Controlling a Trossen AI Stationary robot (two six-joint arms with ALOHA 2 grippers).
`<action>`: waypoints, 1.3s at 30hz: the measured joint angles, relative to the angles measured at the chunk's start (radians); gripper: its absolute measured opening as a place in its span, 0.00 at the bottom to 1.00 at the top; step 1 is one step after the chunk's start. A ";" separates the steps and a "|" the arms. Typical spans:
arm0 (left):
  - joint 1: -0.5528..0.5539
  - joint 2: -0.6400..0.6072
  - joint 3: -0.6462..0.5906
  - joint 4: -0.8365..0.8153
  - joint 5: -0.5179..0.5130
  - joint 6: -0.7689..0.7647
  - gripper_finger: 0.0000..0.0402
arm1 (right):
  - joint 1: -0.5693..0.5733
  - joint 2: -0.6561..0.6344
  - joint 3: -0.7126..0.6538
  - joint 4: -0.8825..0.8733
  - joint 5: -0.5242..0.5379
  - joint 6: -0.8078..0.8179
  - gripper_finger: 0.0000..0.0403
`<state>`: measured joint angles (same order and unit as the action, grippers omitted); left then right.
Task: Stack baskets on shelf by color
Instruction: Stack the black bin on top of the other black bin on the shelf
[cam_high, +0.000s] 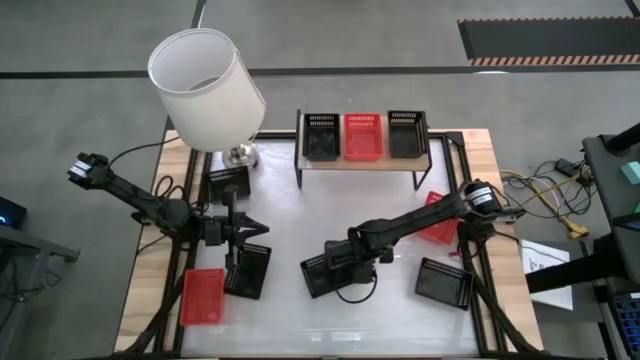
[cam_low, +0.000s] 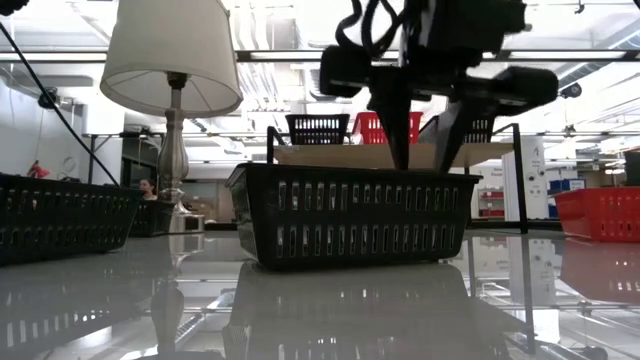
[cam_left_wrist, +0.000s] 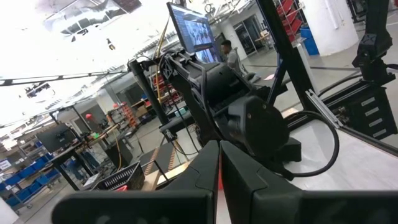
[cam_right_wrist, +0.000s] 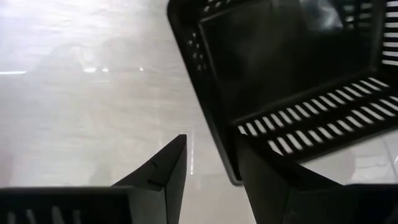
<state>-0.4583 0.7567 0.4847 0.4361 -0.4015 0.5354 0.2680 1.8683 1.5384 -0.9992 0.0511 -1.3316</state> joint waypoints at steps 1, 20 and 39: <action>0.000 0.000 0.000 0.000 0.000 0.000 0.00 | 0.000 0.000 -0.011 0.011 -0.001 0.000 0.33; 0.000 0.000 0.000 0.000 0.000 0.001 0.00 | 0.022 0.000 -0.079 0.131 -0.061 0.003 0.11; 0.000 0.000 0.000 0.000 0.000 0.001 0.00 | 0.043 -0.043 0.210 0.024 0.358 0.460 0.02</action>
<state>-0.4583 0.7567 0.4847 0.4366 -0.4015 0.5360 0.3114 1.8253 1.7487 -0.9750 0.4088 -0.8720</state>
